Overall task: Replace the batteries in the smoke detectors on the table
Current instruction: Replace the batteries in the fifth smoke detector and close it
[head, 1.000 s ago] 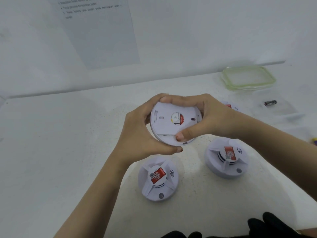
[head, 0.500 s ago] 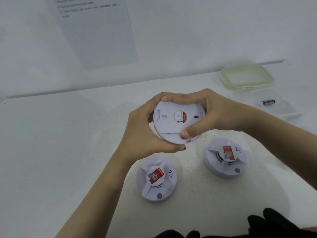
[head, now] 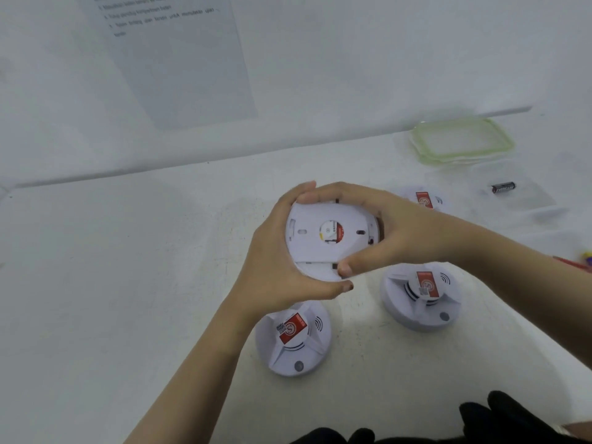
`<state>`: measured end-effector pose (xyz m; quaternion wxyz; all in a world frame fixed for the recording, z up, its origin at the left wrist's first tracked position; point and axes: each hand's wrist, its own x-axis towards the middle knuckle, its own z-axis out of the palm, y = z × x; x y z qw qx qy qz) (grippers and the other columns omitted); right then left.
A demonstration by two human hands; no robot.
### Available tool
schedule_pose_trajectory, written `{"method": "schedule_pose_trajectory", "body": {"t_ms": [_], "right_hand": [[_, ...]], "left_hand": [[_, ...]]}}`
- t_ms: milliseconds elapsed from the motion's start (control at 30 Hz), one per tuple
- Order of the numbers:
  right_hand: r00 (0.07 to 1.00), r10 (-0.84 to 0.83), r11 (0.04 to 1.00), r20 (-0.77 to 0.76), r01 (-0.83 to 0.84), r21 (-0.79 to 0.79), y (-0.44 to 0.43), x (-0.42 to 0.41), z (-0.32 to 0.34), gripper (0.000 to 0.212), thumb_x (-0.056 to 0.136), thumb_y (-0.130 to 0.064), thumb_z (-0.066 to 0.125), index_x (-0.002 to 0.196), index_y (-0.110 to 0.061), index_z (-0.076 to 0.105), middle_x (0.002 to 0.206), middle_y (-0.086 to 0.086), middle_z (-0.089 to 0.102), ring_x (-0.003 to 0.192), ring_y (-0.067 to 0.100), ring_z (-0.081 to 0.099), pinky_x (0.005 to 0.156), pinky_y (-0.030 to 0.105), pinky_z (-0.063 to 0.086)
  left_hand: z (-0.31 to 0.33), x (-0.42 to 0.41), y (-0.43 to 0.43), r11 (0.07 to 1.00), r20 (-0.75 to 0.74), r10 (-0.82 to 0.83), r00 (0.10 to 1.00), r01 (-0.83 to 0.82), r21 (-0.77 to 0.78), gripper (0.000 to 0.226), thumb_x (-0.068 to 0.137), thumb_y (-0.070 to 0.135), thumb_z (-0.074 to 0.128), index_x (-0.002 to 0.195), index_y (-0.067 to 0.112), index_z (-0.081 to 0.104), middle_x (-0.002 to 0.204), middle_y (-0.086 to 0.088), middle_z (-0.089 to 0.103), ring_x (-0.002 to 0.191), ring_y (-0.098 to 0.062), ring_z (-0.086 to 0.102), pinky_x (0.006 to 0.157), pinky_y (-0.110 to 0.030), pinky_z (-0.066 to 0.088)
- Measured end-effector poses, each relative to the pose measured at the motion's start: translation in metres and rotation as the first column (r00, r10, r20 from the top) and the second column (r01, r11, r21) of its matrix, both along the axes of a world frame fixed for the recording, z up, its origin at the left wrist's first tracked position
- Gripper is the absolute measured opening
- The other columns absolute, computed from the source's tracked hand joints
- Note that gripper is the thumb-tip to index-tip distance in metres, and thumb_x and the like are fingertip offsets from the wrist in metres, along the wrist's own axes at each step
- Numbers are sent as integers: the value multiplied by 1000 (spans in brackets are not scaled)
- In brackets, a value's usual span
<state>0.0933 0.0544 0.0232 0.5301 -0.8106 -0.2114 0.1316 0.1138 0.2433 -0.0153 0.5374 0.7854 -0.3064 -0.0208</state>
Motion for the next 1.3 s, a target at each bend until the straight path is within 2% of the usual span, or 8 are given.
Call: {"method": "schedule_pose_trajectory", "body": {"t_ms": [167, 267, 433, 533, 700, 1000, 1133, 1300], "right_hand": [[955, -26, 908, 296, 147, -393, -6, -13, -3, 78, 67, -36, 82, 131, -51, 40, 125, -21, 31, 117, -3, 35, 88, 8, 37], [886, 60, 818, 460, 220, -531, -2, -20, -6, 76, 69, -37, 77, 135, -40, 41, 116, -16, 31, 107, 4, 34, 86, 10, 33], [905, 92, 834, 414, 157, -528, 4, -25, -15, 71, 73, -20, 73, 137, -21, 41, 118, -3, 45, 107, 12, 43, 89, 23, 38], [908, 121, 855, 402, 111, -507, 5, -26, -18, 67, 72, -16, 71, 133, -12, 44, 121, 3, 47, 111, 17, 44, 93, 20, 33], [954, 93, 871, 285, 61, -488, 5, -25, -17, 76, 68, -25, 70, 137, -20, 39, 118, -7, 38, 113, 11, 37, 95, 27, 39], [986, 63, 909, 155, 7, -417, 10, -20, -8, 76, 59, -27, 76, 129, -29, 45, 113, -18, 36, 109, 0, 36, 85, 15, 36], [960, 186, 892, 208, -76, -446, 12, -26, -5, 67, 65, -19, 79, 126, -24, 50, 116, -7, 43, 110, 5, 36, 90, 18, 34], [928, 227, 871, 297, -57, -488, 9, -26, -3, 68, 70, -23, 75, 131, -23, 45, 118, -6, 41, 110, 6, 35, 91, 15, 32]], "left_hand": [[-9, -11, 3, 994, 67, 43, 997, -49, 93, 91, 47, 31, 89, 125, 39, 42, 117, 25, 56, 109, 5, 55, 81, -7, 45], [-13, -15, 3, 986, 89, 47, 995, -60, 153, 91, 50, 22, 93, 116, 51, 38, 117, 31, 50, 107, 11, 52, 80, -3, 41], [-22, -18, 2, 984, 64, 43, 997, -53, 170, 91, 50, 26, 89, 119, 54, 36, 122, 30, 50, 111, 9, 51, 85, -5, 41], [-25, -19, 3, 986, 55, 24, 998, -33, 161, 94, 48, 22, 91, 120, 51, 38, 122, 28, 52, 111, 9, 52, 85, -5, 41], [-24, -19, 2, 992, 17, -7, 1000, 5, 124, 93, 44, 32, 88, 124, 45, 42, 118, 25, 57, 108, 3, 58, 83, -8, 45], [-18, -17, 1, 993, -32, -60, 998, 63, 96, 83, 44, 36, 82, 118, 44, 45, 112, 22, 58, 102, 3, 60, 79, -7, 46], [-20, -17, 3, 989, -61, -111, 992, 116, 97, 92, 45, 40, 83, 129, 31, 46, 115, 18, 61, 106, -2, 62, 83, -14, 49], [-15, -16, 3, 990, -57, -99, 994, 104, 93, 87, 45, 41, 81, 123, 41, 42, 115, 28, 58, 104, 5, 60, 79, -7, 46]]}}
